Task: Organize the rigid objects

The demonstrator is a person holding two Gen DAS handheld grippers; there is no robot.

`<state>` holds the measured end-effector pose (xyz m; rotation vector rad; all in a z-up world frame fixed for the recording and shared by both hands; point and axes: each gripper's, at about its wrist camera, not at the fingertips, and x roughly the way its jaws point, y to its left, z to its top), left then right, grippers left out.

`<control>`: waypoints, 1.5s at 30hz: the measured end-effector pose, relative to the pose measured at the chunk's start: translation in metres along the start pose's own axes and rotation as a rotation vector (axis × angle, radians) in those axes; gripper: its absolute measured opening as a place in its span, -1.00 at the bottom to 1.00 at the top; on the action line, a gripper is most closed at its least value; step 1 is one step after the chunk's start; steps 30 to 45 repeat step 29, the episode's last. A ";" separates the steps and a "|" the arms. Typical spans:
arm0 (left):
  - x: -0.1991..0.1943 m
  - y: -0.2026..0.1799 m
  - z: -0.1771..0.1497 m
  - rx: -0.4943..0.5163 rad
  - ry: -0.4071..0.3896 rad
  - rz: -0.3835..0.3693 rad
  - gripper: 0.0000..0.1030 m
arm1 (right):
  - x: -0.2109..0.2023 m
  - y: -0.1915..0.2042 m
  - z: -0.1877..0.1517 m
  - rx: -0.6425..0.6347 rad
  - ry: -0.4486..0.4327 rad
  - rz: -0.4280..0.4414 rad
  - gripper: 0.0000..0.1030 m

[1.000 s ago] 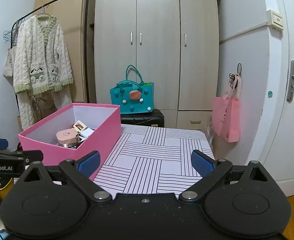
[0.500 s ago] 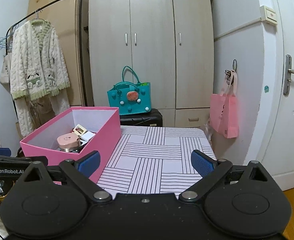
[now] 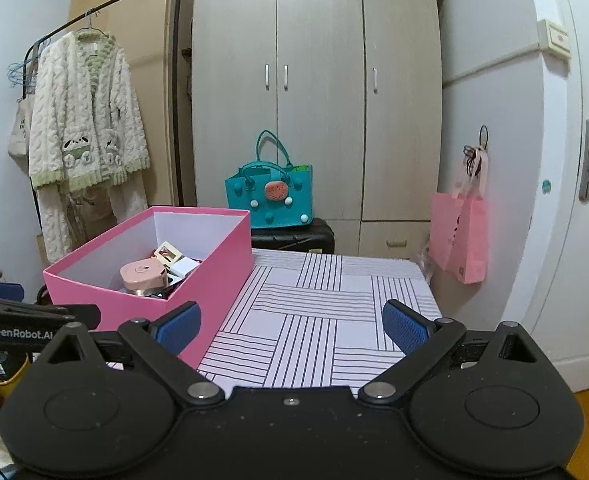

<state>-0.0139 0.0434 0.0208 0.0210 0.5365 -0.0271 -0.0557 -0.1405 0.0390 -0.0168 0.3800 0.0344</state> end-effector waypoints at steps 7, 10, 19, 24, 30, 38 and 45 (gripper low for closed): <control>0.003 0.001 -0.001 -0.008 0.001 -0.003 1.00 | 0.002 -0.002 0.002 0.011 0.008 -0.006 0.93; 0.003 0.001 -0.002 -0.007 -0.002 -0.001 1.00 | 0.003 -0.003 0.003 0.013 0.012 -0.005 0.93; 0.003 0.001 -0.002 -0.018 0.014 -0.027 1.00 | 0.008 -0.004 0.001 0.007 0.030 -0.004 0.93; 0.000 -0.003 -0.003 -0.008 0.012 -0.038 1.00 | 0.007 -0.005 -0.001 0.007 0.027 -0.005 0.93; 0.000 -0.005 -0.003 0.000 0.008 -0.036 1.00 | 0.008 -0.004 -0.002 -0.008 0.034 -0.019 0.93; 0.000 -0.005 -0.003 0.000 0.008 -0.036 1.00 | 0.008 -0.004 -0.002 -0.008 0.034 -0.019 0.93; 0.000 -0.005 -0.003 0.000 0.008 -0.036 1.00 | 0.008 -0.004 -0.002 -0.008 0.034 -0.019 0.93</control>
